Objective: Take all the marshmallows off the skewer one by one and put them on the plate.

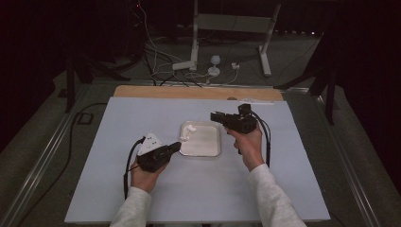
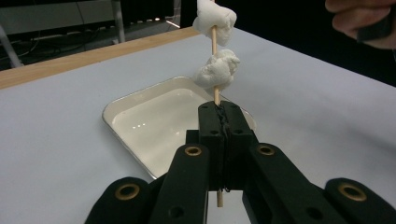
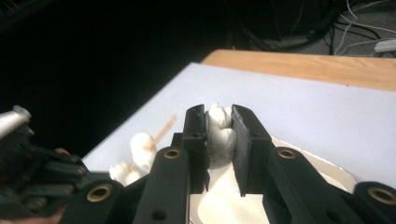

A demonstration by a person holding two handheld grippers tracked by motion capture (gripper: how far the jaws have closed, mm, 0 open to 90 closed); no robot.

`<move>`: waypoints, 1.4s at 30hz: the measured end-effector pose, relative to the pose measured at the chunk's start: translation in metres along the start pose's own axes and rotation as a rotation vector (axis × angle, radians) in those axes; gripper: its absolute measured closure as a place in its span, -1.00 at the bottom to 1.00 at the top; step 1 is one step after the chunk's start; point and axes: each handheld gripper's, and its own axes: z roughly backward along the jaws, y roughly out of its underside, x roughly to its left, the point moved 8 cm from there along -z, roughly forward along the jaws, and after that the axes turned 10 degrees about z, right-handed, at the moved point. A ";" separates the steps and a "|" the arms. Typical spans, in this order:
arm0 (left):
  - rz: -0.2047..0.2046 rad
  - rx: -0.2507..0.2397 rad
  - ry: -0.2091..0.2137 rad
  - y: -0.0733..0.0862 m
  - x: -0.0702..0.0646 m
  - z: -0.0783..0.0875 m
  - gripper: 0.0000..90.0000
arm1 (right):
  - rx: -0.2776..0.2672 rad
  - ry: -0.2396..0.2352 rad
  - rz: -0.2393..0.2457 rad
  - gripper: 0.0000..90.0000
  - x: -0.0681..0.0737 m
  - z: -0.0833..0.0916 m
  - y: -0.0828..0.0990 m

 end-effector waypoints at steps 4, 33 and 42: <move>0.007 -0.003 0.001 -0.001 0.001 0.001 1.00 | 0.045 0.025 0.023 0.69 -0.002 -0.007 0.012; 0.044 -0.002 -0.003 0.001 0.005 0.000 1.00 | 0.148 0.034 -0.005 -0.41 0.001 -0.029 0.047; 0.047 0.000 0.006 0.001 0.004 -0.002 1.00 | 0.108 -0.041 -0.033 -0.56 0.013 -0.026 0.037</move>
